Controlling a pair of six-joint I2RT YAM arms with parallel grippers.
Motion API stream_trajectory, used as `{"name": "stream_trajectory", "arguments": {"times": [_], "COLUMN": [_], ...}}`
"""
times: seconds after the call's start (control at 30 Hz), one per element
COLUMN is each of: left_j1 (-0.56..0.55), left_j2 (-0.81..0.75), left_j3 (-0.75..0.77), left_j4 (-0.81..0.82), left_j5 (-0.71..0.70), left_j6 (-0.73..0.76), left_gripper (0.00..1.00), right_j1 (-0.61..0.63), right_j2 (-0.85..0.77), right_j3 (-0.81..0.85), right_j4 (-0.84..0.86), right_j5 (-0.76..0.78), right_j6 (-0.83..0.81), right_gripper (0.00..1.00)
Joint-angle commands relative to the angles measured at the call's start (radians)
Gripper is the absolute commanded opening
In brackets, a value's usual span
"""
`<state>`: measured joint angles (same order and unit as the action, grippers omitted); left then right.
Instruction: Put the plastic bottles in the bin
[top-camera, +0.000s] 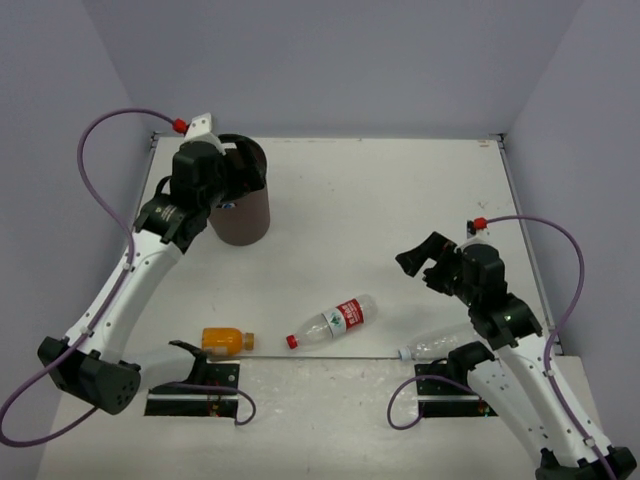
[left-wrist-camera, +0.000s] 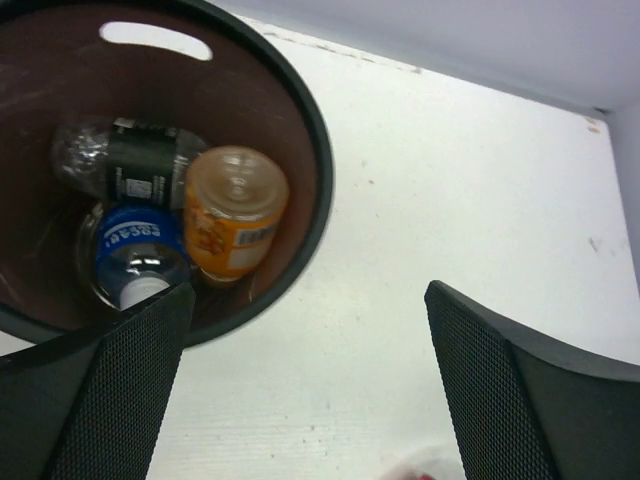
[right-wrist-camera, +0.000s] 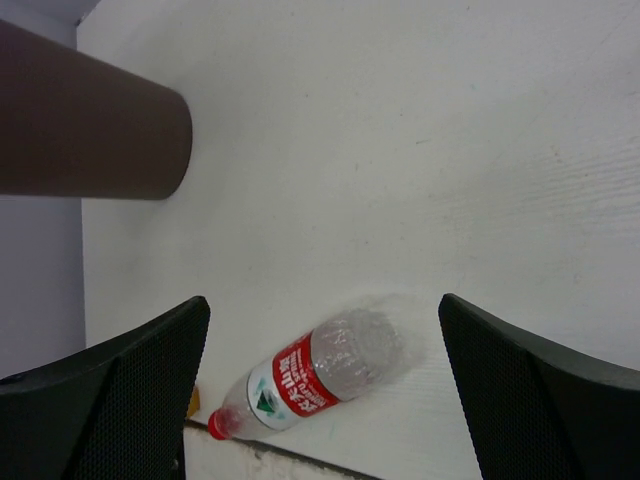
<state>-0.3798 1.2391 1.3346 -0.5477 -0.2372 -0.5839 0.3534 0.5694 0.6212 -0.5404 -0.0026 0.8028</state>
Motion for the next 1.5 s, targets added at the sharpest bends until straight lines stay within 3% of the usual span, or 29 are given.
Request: {"name": "stream_trajectory", "arguments": {"times": [0.0, 0.1, 0.23, 0.43, 0.57, 0.93, 1.2, 1.47], "left_j1": [0.005, 0.005, 0.004, 0.004, 0.004, 0.004, 0.004, 0.004], "left_j2": [-0.128, -0.236, -0.313, -0.391, -0.422, -0.444, -0.474, -0.52], "left_j3": [-0.111, -0.262, -0.409, -0.492, -0.509, -0.557, -0.579, -0.6], "left_j4": [0.193, 0.317, 0.38, 0.375, 0.349, 0.323, 0.301, 0.259], "left_j5": [0.299, 0.497, 0.56, 0.542, 0.535, 0.484, 0.475, 0.447], "left_j6": [0.141, 0.14, 0.1, 0.096, 0.101, 0.091, 0.091, 0.092], "left_gripper": [1.0, 1.0, 1.0, 1.0, 1.0, 1.0, 1.0, 1.0], "right_j1": [0.004, 0.021, 0.104, 0.261, 0.301, 0.358, 0.376, 0.387], "right_j2": [0.011, 0.027, 0.057, 0.161, 0.196, 0.308, 0.472, 0.572], "right_j3": [-0.046, -0.125, -0.169, -0.172, -0.196, -0.176, -0.127, -0.108], "right_j4": [-0.021, 0.042, 0.035, 0.121, 0.167, 0.171, 0.183, 0.321], "right_j5": [-0.217, -0.341, -0.278, -0.167, -0.132, -0.098, -0.12, -0.129], "right_j6": [0.004, 0.072, 0.131, 0.27, 0.357, 0.445, 0.467, 0.524], "right_gripper": [0.99, 0.99, 0.99, 0.99, 0.99, 0.99, 0.99, 0.94]}}
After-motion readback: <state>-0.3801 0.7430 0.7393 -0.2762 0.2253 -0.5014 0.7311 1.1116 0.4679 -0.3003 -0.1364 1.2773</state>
